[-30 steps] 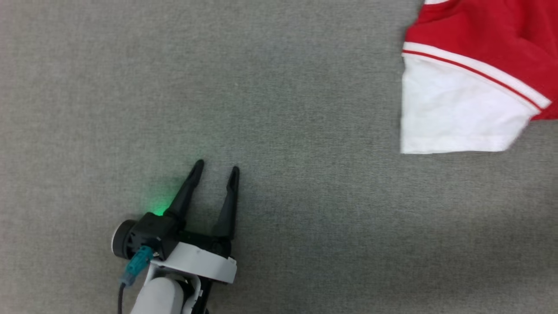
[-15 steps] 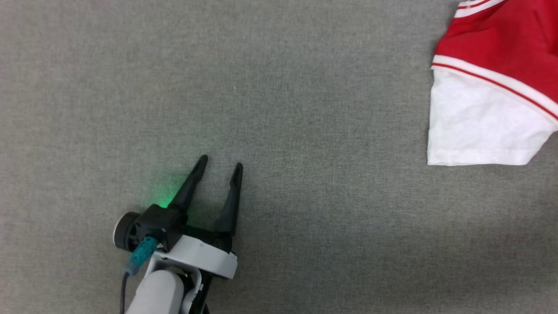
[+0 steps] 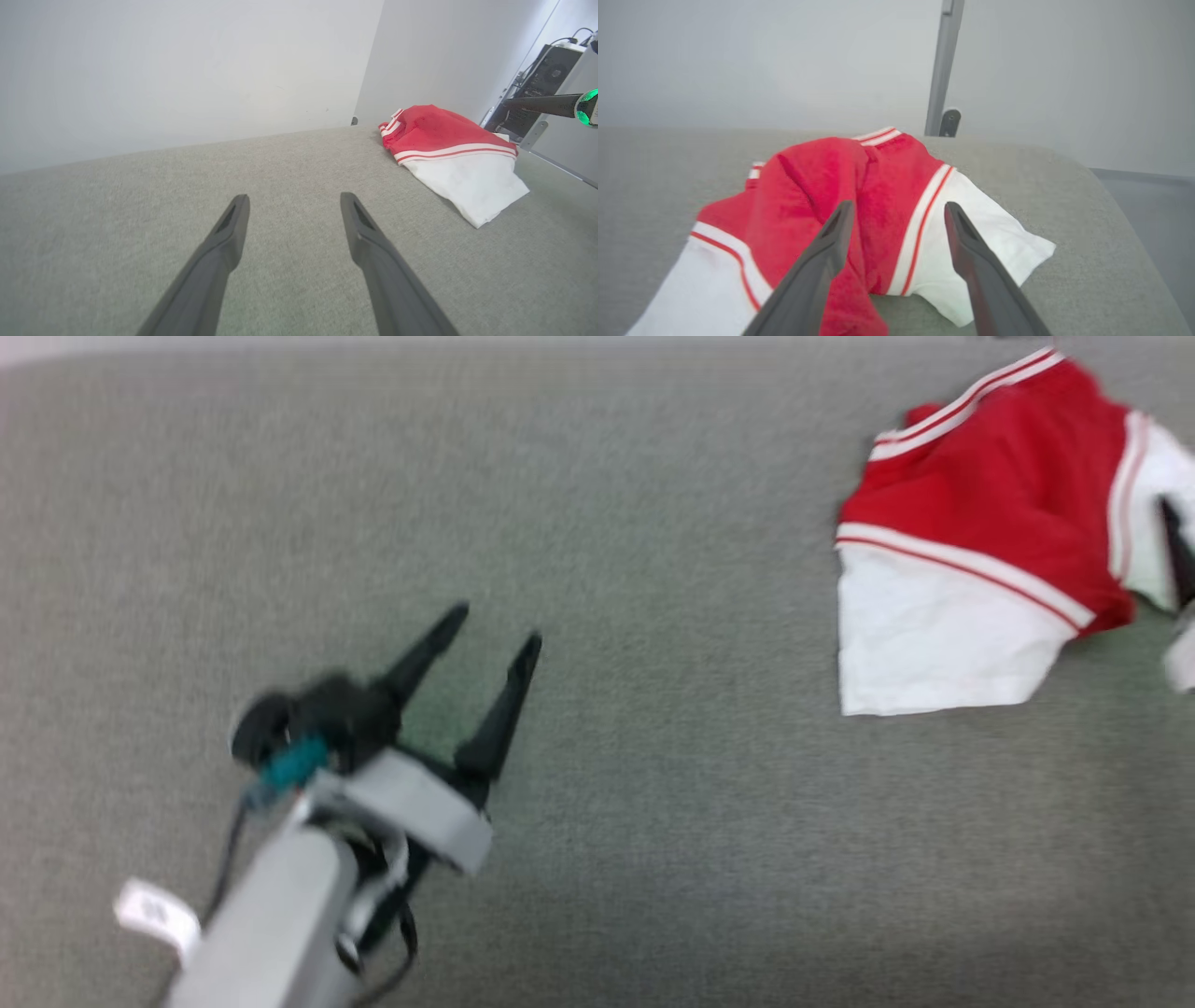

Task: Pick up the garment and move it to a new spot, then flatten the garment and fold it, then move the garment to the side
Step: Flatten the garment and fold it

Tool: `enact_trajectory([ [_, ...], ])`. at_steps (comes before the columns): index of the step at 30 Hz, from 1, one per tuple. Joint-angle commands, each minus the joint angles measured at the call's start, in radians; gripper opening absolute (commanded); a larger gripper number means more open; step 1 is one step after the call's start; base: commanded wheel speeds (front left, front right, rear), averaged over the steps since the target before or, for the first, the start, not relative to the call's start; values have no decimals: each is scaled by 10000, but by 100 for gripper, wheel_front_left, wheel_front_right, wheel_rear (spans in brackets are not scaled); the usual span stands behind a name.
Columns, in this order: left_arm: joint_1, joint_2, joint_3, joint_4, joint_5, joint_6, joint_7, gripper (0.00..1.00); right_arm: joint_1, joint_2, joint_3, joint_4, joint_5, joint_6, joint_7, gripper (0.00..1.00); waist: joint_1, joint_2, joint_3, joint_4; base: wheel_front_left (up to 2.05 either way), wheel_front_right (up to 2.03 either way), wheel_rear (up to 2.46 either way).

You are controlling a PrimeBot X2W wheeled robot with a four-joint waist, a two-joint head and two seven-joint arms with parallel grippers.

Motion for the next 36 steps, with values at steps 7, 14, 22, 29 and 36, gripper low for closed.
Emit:
enact_trajectory([
  [7,-2541,622,-788,-122,-2216,9,2988,100,2608,1102,816,-3127,38,-10,-1321,100,0,0,-1161,-1110,0,0,0],
  [14,-4770,-21,-1075,1795,-4088,128,6250,100,4468,1900,655,-5475,-393,-10,-1279,100,0,0,-1171,-1696,0,0,0],
  [22,-6078,-832,-1797,4535,-4788,486,9372,100,5821,2697,-46,-7386,-916,-10,-795,100,0,0,-623,-2419,0,0,0],
  [29,-6246,-1333,-2095,6068,-5056,547,10181,100,5907,3140,-267,-7695,-1104,-10,-798,100,0,0,-28,-3050,0,0,0],
  [36,-6617,-1757,-1900,6934,-5322,662,10085,100,5643,3345,-125,-7550,-1087,-10,-1009,100,0,0,418,-3415,0,0,0],
])
